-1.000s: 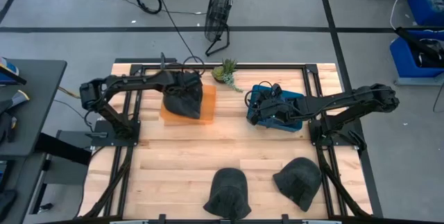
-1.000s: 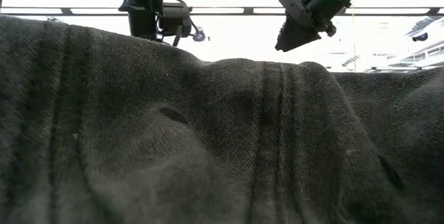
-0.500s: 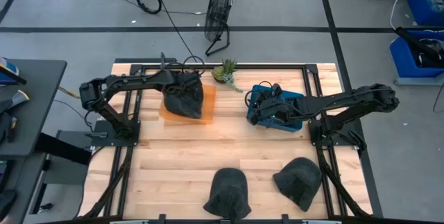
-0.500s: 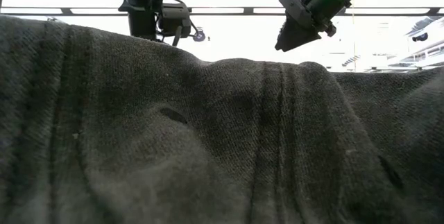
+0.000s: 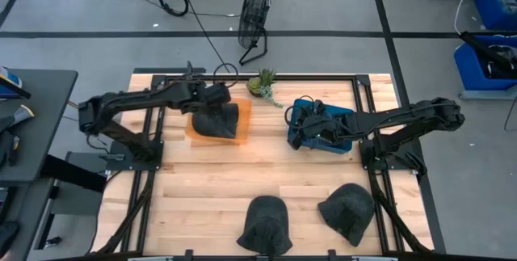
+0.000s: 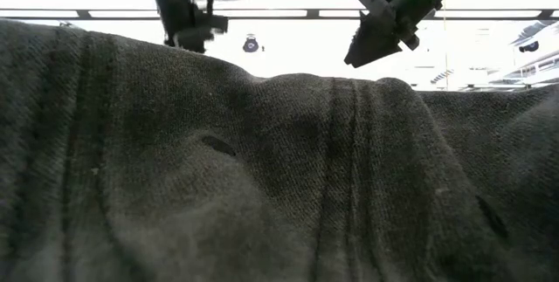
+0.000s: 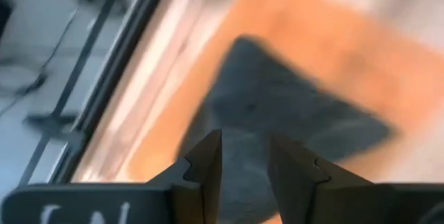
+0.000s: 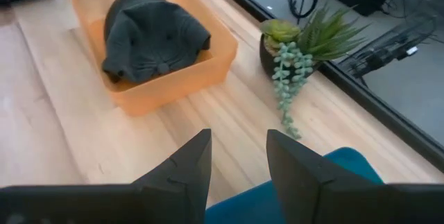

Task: Pick & Place hat
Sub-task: Put the left black cap into the orange bin

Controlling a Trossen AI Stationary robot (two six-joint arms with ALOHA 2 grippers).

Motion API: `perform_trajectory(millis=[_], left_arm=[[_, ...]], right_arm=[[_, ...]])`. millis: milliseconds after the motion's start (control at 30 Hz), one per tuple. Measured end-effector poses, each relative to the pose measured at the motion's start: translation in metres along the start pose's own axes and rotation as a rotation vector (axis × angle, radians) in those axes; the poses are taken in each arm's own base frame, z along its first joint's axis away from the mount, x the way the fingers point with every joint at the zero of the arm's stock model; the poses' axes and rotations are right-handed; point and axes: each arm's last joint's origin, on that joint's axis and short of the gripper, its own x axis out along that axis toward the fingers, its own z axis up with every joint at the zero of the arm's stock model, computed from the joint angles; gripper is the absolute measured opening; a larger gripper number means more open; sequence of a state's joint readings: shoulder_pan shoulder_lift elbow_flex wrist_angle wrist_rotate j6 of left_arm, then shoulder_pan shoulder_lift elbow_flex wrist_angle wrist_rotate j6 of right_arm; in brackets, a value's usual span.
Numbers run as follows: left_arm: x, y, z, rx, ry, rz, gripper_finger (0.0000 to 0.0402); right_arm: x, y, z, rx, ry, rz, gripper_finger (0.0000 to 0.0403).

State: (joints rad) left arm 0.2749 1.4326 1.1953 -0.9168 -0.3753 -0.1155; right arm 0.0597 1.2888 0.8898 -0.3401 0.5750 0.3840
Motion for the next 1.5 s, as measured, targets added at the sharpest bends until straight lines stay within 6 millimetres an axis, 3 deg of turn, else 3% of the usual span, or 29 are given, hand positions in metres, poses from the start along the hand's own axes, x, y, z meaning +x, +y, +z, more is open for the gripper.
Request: perform_trajectory(millis=[200,367,700,1033,1300,1500], left_arm=[[-0.038,-0.035,-0.005,0.17,-0.143,-0.311,0.0101],[-0.054,-0.072,-0.006,0.22,-0.234,-0.466,0.0099],[-0.059,-0.14,-0.012,0.024,-0.222,-0.63,0.0099],[-0.063,-0.231,-0.036,0.25,-0.355,-0.83,0.0099],[-0.046,-0.239,-0.035,0.249,-0.283,-0.865,0.0106],[-0.049,-0.242,-0.036,0.233,-0.284,-0.904,0.016]], right_arm=[[0.0,0.0,0.0,-0.003,0.004,-0.002,0.0144],[0.0,0.0,-0.001,-0.005,0.007,-0.004,0.0144],[0.0,-0.002,-0.005,-0.031,0.044,-0.018,0.0144],[-0.001,-0.005,-0.011,0.032,0.101,-0.047,0.0144],[-0.001,-0.005,-0.012,0.014,0.109,-0.05,0.0144],[-0.001,-0.006,-0.011,-0.006,0.099,-0.064,0.0144]])
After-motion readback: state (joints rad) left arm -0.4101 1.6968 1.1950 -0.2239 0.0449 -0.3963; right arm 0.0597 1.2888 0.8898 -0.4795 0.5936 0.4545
